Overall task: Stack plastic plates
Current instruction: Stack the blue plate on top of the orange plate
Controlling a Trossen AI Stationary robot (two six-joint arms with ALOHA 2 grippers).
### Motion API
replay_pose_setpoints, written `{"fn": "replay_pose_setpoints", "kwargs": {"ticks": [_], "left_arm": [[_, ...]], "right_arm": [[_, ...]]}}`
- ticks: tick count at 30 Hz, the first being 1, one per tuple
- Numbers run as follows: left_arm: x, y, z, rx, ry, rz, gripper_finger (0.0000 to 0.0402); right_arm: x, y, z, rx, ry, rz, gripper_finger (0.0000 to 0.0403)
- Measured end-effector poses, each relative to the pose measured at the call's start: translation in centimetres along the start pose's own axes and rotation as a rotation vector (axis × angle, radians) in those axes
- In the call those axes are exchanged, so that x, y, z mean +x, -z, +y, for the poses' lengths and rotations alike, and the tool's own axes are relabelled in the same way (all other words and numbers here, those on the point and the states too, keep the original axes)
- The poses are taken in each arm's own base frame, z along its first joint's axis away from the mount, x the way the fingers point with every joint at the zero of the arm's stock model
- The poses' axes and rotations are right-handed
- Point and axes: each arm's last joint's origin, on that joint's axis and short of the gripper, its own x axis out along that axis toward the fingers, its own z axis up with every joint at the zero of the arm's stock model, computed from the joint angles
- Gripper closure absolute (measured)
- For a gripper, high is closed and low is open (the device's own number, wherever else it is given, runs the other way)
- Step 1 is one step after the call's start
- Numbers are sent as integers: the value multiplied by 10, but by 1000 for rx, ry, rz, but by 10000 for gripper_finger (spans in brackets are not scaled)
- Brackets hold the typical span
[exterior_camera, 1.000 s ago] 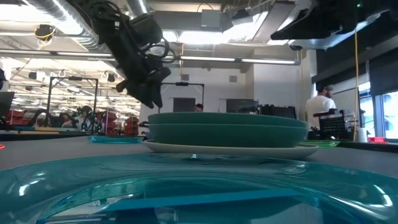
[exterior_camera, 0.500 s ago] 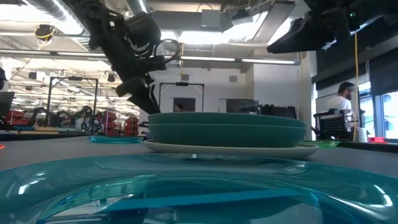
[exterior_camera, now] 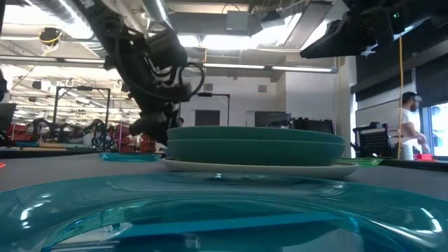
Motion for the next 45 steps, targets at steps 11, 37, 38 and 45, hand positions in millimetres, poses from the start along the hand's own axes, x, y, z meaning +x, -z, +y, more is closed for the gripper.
{"fn": "replay_pose_setpoints", "kwargs": {"ticks": [11,37,38,45], "left_arm": [[30,7,-4,13,20,40,238],[4,-16,-1,72,-85,-46,394],[-1,-19,-1,73,-90,-65,394],[-30,-34,-9,86,-99,-181,393]], "right_arm": [[0,0,0,0,0,1,220],[0,0,0,-1,-1,3,220],[0,0,0,-1,-1,3,220],[0,1,0,-2,-2,6,220]]}}
